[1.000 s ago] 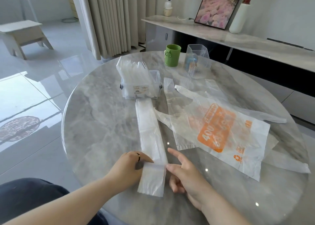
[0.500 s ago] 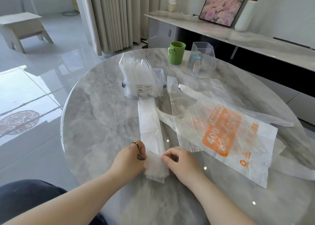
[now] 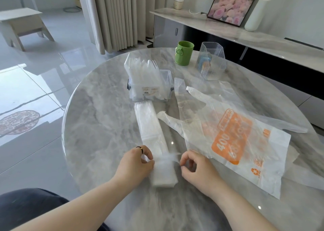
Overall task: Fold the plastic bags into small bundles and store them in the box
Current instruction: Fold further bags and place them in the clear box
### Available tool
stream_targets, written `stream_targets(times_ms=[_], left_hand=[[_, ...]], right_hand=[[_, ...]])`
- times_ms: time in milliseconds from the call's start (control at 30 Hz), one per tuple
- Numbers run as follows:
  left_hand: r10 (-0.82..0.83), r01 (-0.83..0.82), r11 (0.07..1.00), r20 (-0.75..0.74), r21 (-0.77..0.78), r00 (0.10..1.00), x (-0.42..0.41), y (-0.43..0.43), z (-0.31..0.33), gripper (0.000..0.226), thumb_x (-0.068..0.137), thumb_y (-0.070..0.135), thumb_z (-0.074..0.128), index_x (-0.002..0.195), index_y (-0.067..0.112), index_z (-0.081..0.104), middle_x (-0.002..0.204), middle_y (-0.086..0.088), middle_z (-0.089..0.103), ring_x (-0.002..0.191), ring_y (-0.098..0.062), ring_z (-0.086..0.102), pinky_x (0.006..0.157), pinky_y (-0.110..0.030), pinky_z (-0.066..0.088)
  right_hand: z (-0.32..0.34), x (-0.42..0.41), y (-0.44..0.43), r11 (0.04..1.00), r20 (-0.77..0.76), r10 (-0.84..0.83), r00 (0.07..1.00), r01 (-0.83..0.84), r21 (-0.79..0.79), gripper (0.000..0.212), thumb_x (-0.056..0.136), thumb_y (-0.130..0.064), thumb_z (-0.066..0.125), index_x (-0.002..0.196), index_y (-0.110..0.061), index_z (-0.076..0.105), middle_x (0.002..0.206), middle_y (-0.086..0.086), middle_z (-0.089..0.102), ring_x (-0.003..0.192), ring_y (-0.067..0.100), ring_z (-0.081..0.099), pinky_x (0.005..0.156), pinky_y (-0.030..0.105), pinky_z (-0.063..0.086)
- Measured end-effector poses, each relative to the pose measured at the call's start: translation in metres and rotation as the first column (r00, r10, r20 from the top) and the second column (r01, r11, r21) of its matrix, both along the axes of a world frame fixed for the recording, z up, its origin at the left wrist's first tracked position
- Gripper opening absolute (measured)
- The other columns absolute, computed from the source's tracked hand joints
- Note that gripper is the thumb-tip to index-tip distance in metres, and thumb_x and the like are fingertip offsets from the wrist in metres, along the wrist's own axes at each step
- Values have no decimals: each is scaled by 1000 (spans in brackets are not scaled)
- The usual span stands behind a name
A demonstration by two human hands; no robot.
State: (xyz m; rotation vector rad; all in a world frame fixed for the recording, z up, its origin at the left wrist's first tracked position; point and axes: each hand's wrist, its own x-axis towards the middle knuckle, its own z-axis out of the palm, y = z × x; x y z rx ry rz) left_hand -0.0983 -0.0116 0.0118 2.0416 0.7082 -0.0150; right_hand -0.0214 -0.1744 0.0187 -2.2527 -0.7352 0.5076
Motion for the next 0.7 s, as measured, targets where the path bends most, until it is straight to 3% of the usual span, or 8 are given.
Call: stream_targets(times_ms=[67,167,233,300,367,467,567,700], left_hand=[[16,-16,1000,-13,6,1000,-1,1,-2,24,82,9,55,67,23,44,65,-3,58,55,-15,51,51,-20,38],[16,-17,999,2,38,1000,-1,1,-4,26,82,7,54,66,23,41,66,0,54,57,-14,51,51,-18,35],[5,-7,997,24,75,1000,-1,1,-4,27,82,5,53,65,23,41,66,4,49,56,-9,49,49,-15,32],[-5,2,995,34,99,999,-1,1,-3,28,82,5,53,65,23,40,66,6,46,54,-5,47,47,-13,31],[-12,9,996,34,94,999,-1,1,-3,29,83,5,53,66,24,40,67,6,47,54,-5,46,48,-12,32],[-6,6,1000,37,1,999,-2,3,-2,25,88,8,47,71,25,41,68,0,56,54,-13,50,55,-20,40],[7,-1,997,75,-75,997,-5,2,2,22,92,15,48,75,27,41,71,4,58,54,-11,51,55,-18,41],[-54,58,998,106,-36,993,-10,1,3,25,87,19,58,76,30,39,78,11,52,58,-3,48,51,-6,38]], right_hand=[[-3,-3,5,998,88,57,994,-57,-13,9,63,-41,47,69,-34,49,78,-19,47,82,-3,47,72,8,36],[-9,-5,13,996,157,90,983,-85,-35,59,58,-53,34,98,-20,62,94,-26,40,91,-6,41,81,2,30],[-7,-7,19,992,202,119,972,-111,-52,65,61,-52,33,106,-16,65,102,-19,44,98,3,41,84,2,26],[-5,-7,24,988,209,146,967,-133,-72,53,73,-46,44,115,-17,61,115,-12,48,105,6,42,86,3,24],[-4,-4,28,994,163,99,982,-89,-67,42,85,-27,56,126,-19,51,123,-10,46,101,0,39,90,7,26],[-3,2,37,1000,81,-22,996,24,-20,41,87,-18,59,127,-20,47,108,-13,43,80,-6,37,82,11,28],[-2,7,44,993,70,-17,997,24,-112,41,86,-17,58,126,-17,47,99,-10,42,89,5,38,83,16,32],[-2,9,48,982,68,6,998,7,-188,29,88,-13,49,116,-18,53,74,-16,42,95,8,38,87,22,36]])
